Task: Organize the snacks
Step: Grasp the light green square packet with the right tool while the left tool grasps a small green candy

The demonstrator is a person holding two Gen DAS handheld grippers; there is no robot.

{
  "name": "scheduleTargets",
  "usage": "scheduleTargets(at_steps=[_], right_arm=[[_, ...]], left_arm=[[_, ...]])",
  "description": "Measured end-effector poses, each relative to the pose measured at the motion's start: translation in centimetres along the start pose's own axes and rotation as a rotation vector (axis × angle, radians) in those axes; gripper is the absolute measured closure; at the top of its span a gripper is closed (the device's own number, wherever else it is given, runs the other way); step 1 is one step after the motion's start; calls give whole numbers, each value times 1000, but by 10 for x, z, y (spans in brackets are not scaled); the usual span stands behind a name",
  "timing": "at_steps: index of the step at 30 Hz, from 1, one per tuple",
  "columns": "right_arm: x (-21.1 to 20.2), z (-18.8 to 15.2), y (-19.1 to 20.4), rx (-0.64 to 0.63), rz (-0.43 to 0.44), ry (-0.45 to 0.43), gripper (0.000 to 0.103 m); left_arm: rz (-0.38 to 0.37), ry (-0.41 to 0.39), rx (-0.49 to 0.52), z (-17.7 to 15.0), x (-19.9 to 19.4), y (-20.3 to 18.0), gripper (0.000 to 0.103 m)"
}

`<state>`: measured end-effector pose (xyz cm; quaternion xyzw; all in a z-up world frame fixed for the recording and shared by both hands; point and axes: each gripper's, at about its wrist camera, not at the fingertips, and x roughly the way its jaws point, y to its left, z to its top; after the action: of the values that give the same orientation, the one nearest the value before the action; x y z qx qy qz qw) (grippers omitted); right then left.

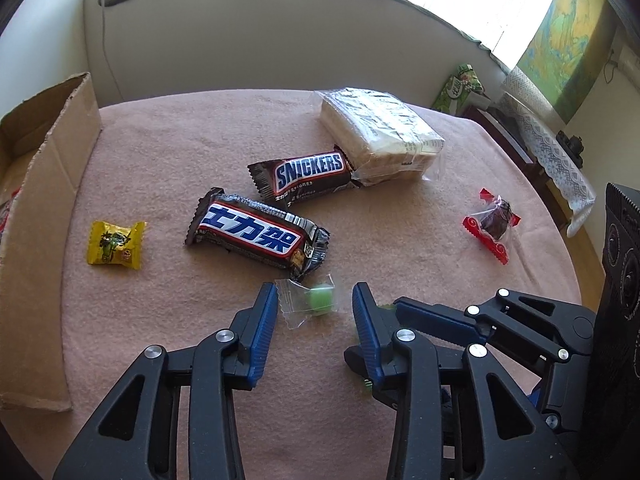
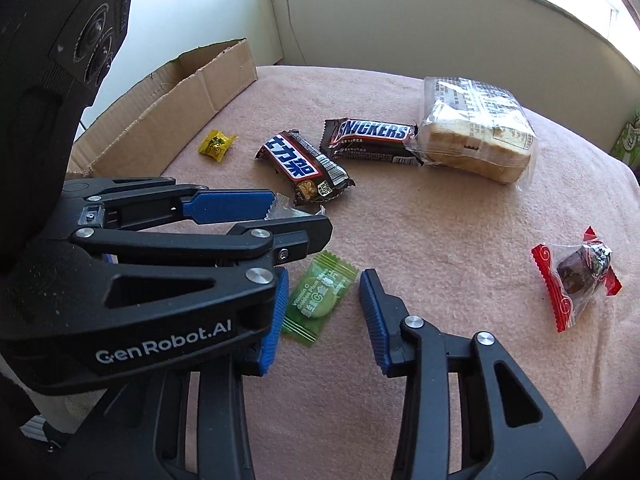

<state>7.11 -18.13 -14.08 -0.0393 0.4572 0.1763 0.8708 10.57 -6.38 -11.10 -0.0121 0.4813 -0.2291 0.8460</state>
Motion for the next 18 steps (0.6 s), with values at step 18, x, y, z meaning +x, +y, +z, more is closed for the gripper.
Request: scheduleTargets(at_steps=[18], right_arm=[[-5,-3,-19,-10,-52,6,77]], left_arm=[[25,-19,44,-7,-1,-2,87]])
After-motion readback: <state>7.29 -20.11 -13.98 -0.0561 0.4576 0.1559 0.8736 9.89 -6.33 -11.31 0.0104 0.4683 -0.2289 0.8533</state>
